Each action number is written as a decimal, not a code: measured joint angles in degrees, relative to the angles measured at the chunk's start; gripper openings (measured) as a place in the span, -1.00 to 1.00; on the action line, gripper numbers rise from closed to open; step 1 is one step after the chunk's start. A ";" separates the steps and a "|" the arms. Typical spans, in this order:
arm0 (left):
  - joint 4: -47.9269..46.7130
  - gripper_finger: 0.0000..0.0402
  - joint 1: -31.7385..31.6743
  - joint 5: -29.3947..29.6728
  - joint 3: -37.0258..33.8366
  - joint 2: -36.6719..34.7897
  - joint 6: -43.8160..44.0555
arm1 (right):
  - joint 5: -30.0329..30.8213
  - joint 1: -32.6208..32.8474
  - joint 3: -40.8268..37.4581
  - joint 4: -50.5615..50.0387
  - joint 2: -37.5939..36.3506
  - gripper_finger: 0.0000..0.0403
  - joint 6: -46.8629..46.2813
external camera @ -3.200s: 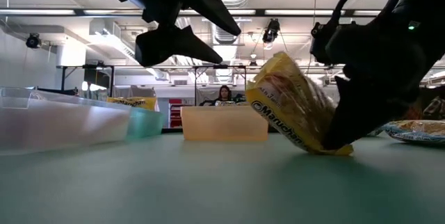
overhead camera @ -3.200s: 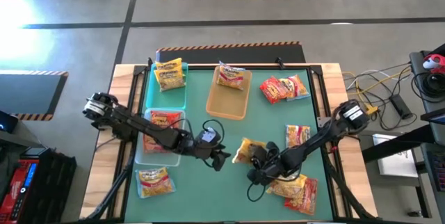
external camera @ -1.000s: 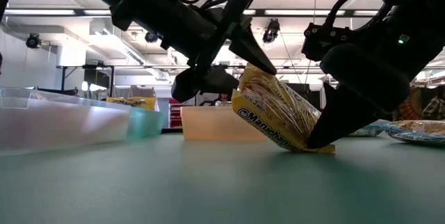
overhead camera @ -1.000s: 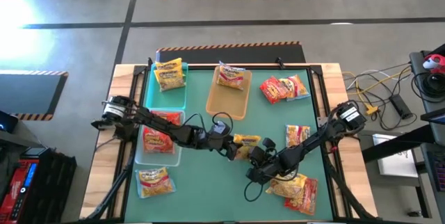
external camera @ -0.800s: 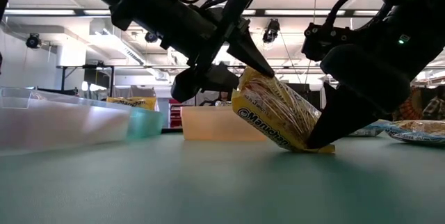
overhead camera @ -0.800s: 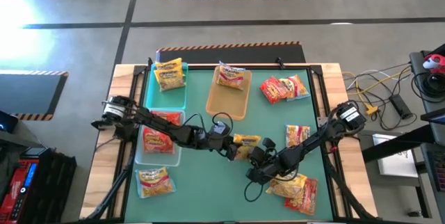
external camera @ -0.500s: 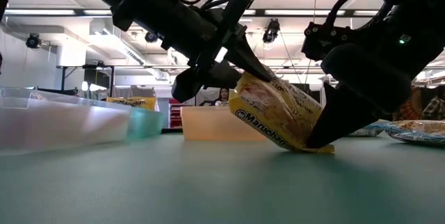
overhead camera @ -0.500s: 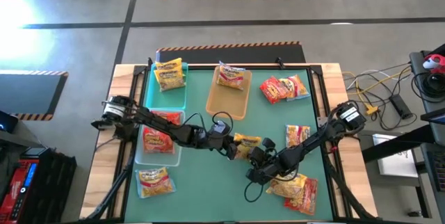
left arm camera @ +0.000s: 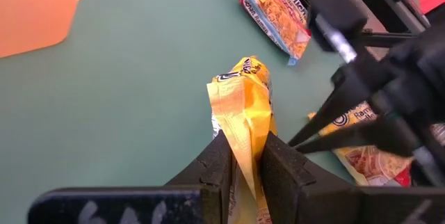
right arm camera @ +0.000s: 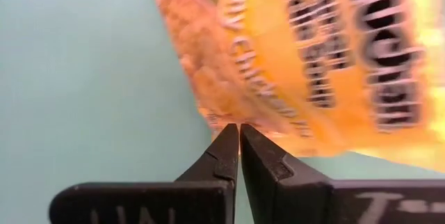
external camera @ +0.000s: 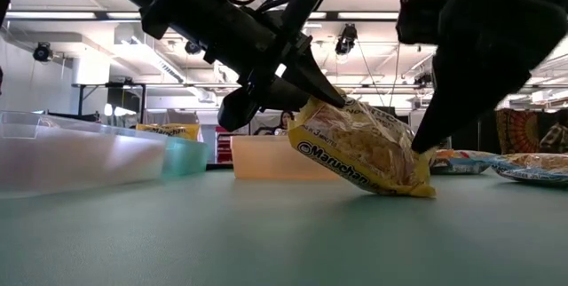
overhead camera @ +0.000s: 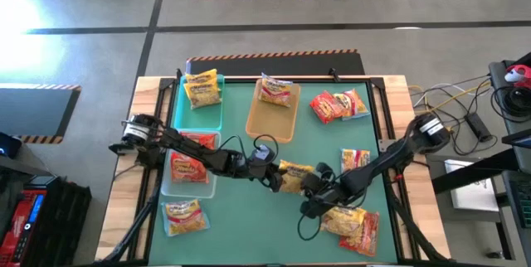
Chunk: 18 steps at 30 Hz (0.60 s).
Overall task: Sort Maruchan noodles
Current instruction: Put the yellow noodle pack into the blue bin
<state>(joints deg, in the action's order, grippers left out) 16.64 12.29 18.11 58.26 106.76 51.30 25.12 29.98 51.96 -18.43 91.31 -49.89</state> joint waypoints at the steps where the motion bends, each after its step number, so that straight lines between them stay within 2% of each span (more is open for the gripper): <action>1: 0.00 -0.80 -0.02 0.03 0.00 0.00 0.01 | 0.32 -0.04 0.00 -0.71 -0.92 -0.96 0.00; 8: 0.49 -0.80 -0.02 0.31 0.00 -0.05 0.01 | 3.41 0.09 -0.02 -4.04 -5.50 -0.96 0.02; 18: -0.02 -0.81 -0.33 0.65 0.00 -3.92 -1.30 | 3.43 0.11 -0.01 -4.54 -7.44 -0.96 0.00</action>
<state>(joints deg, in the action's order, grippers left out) 16.62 11.97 18.76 58.26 102.84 50.00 28.55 30.09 51.95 -22.97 83.87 -49.89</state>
